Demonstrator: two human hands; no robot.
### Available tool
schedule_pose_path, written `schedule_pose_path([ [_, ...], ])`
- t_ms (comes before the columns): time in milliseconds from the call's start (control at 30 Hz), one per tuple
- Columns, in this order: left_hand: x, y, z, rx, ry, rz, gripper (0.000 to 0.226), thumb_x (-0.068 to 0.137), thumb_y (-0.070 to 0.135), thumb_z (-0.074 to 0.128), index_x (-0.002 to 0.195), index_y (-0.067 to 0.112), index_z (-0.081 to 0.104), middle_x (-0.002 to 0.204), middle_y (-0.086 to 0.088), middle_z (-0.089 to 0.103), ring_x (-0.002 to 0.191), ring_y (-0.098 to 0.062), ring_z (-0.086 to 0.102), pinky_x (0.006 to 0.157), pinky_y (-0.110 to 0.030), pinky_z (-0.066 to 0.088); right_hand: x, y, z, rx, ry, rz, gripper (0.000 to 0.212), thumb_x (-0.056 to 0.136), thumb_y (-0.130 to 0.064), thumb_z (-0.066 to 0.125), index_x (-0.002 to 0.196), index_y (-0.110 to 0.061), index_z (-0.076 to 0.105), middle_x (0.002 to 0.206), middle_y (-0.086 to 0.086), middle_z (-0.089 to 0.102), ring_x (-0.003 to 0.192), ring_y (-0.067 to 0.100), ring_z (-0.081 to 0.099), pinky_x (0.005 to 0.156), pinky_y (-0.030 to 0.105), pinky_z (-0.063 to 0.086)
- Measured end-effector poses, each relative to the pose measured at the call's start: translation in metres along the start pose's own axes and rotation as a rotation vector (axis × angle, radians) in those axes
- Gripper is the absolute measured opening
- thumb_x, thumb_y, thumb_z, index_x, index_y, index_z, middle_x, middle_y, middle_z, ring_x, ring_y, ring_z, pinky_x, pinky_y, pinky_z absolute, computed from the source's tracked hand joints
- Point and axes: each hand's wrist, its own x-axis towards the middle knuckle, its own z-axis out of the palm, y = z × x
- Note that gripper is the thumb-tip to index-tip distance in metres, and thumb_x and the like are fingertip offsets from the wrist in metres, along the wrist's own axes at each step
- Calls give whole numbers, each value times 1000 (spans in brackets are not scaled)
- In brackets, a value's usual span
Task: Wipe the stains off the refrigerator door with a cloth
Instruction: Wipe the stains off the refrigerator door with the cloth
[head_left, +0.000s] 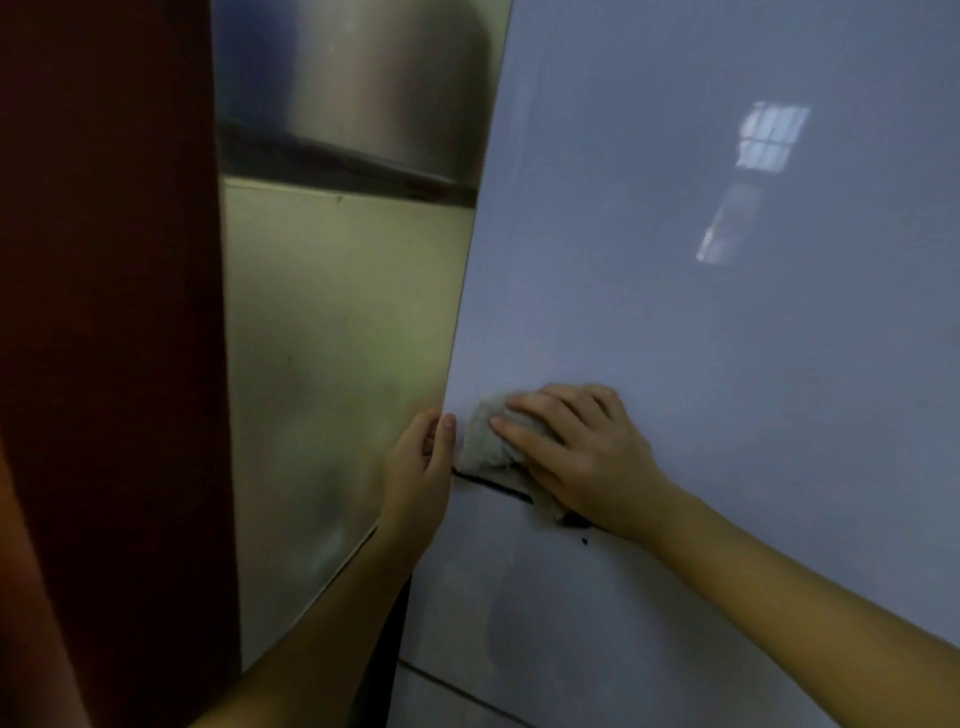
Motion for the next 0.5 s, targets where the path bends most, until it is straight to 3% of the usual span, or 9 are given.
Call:
schedule_pose_path([
  [100,1,-8,1,-24,-14,-8,38,107,32,47,83,3,58,78,-23,58,67,-26,53,57,-26,38,11,16,-12,-6,36,41,27,98,-24,65,124,-19,72,123,8,70,107,30,64,87,40,44],
  [200,2,-12,0,-33,-39,-39,40,106,39,46,87,8,61,80,-21,60,74,-34,57,60,-37,43,50,44,-28,-56,110,195,38,93,-25,69,130,-17,68,127,12,66,114,32,54,90,41,39],
  [333,0,-14,0,-15,-47,-67,36,106,42,46,88,16,65,80,-13,64,74,-28,59,61,-32,44,88,61,-37,-61,193,392,46,89,-29,70,133,-16,65,129,12,63,118,33,54,91,42,39],
  [500,2,-12,-4,5,-64,-62,29,106,35,48,95,17,69,78,-3,67,67,-6,57,57,-12,42,37,17,-7,-25,85,209,40,91,-24,68,130,-16,67,126,13,66,110,32,56,88,43,43],
])
